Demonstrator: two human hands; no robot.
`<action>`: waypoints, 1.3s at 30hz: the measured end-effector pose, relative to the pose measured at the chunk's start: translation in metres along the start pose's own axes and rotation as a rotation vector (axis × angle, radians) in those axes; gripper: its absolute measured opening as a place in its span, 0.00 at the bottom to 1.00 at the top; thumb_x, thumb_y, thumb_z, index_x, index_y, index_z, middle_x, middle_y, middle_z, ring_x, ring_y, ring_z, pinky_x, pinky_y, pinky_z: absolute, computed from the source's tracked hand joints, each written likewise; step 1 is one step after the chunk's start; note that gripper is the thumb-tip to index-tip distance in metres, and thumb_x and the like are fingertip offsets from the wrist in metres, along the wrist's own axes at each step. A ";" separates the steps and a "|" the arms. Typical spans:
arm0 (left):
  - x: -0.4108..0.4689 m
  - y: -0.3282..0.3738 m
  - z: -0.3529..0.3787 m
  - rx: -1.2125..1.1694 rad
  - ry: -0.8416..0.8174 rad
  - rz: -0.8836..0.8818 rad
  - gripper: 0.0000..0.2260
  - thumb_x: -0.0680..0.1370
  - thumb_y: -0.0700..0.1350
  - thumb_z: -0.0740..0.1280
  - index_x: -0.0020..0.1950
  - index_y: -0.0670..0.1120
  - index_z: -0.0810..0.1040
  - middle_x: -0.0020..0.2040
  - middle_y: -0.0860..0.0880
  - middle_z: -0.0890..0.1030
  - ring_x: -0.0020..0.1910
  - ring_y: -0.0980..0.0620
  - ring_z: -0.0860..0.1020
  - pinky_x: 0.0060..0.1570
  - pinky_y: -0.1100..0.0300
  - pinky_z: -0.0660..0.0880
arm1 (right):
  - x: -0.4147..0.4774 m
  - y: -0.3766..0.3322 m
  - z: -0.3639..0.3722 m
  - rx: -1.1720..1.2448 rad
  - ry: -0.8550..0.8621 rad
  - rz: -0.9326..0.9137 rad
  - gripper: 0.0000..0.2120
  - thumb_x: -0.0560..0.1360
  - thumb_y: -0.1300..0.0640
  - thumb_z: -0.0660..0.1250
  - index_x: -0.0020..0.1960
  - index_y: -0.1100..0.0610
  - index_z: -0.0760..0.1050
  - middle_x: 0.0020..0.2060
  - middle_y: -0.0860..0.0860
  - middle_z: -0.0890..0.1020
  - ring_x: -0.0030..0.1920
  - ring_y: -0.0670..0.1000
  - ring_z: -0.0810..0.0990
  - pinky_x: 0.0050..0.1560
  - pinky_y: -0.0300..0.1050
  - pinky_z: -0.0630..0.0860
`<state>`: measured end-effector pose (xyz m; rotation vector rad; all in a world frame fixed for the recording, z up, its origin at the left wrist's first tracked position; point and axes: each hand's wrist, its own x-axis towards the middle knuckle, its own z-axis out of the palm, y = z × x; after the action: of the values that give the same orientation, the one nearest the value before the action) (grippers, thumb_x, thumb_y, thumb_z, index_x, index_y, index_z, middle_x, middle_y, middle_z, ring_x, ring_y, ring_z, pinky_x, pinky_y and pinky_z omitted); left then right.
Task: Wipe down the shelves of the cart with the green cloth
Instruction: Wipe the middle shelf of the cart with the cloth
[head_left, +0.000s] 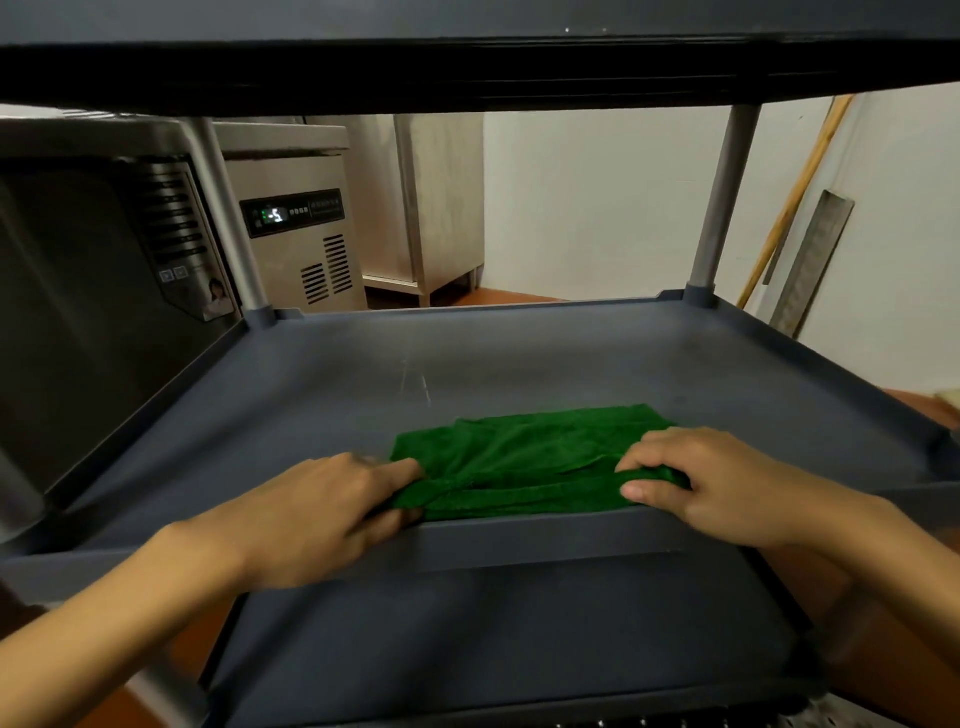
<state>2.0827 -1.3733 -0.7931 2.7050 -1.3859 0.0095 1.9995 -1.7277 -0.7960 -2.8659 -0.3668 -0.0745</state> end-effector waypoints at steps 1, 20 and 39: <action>-0.005 -0.005 0.001 -0.012 0.008 -0.002 0.25 0.78 0.67 0.49 0.64 0.54 0.71 0.55 0.55 0.80 0.50 0.56 0.79 0.52 0.54 0.76 | 0.002 -0.004 0.002 0.032 0.003 -0.009 0.13 0.79 0.43 0.62 0.60 0.44 0.77 0.52 0.39 0.78 0.54 0.40 0.75 0.58 0.41 0.71; -0.144 -0.106 -0.005 0.100 0.013 -0.331 0.20 0.77 0.71 0.47 0.67 0.72 0.63 0.58 0.64 0.74 0.55 0.65 0.76 0.53 0.59 0.79 | 0.091 -0.134 0.053 0.192 -0.083 -0.185 0.18 0.81 0.44 0.59 0.67 0.47 0.74 0.51 0.47 0.76 0.53 0.45 0.69 0.55 0.43 0.67; -0.169 -0.103 -0.042 0.192 0.120 -0.463 0.12 0.80 0.55 0.57 0.61 0.56 0.72 0.46 0.56 0.81 0.42 0.59 0.82 0.45 0.58 0.80 | 0.136 -0.197 0.060 0.215 -0.196 -0.250 0.29 0.73 0.33 0.64 0.69 0.45 0.67 0.67 0.46 0.71 0.69 0.49 0.66 0.62 0.46 0.67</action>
<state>2.0688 -1.1730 -0.7687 3.0568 -0.7365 0.2759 2.0817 -1.4950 -0.7961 -2.6078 -0.7242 0.1900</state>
